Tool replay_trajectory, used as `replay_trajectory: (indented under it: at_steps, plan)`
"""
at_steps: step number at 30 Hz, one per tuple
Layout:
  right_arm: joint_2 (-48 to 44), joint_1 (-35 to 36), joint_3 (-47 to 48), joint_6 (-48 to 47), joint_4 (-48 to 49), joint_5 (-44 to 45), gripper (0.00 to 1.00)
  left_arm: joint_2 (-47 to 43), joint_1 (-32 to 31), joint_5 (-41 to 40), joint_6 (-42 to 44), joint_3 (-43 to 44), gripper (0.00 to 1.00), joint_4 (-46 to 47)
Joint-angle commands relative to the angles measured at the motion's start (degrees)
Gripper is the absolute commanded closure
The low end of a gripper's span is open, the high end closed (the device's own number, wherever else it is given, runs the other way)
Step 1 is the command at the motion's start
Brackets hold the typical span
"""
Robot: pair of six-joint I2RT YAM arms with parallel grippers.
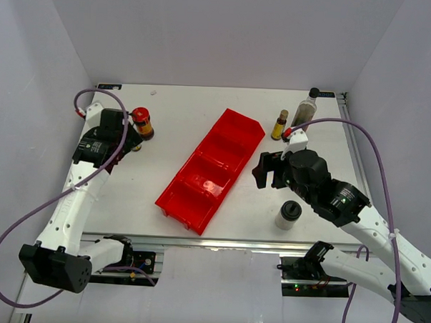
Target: Organize the condiment bottles
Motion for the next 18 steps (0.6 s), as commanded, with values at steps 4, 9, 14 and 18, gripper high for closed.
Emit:
replay_trajectory:
  at_steps: [4,9,14,18]
  plan:
    - [-2.44,0.01,-0.77,-4.42,3.63,-3.96,0.10,-1.55,16.77,0.54,2.63,0.79,0.02,-1.42]
    - [-3.75,0.01,-2.03,-5.93,4.00,-4.46,0.10,-2.12,21.39,1.00,3.53,0.91,0.02,-1.37]
    - [-2.86,0.09,-1.95,-6.13,4.31,-4.85,0.10,-1.09,28.84,2.23,6.62,1.21,0.02,-0.51]
    - [-1.83,0.07,-1.54,-6.05,3.66,-5.14,0.10,0.47,34.46,6.49,8.28,-0.74,0.02,2.07]
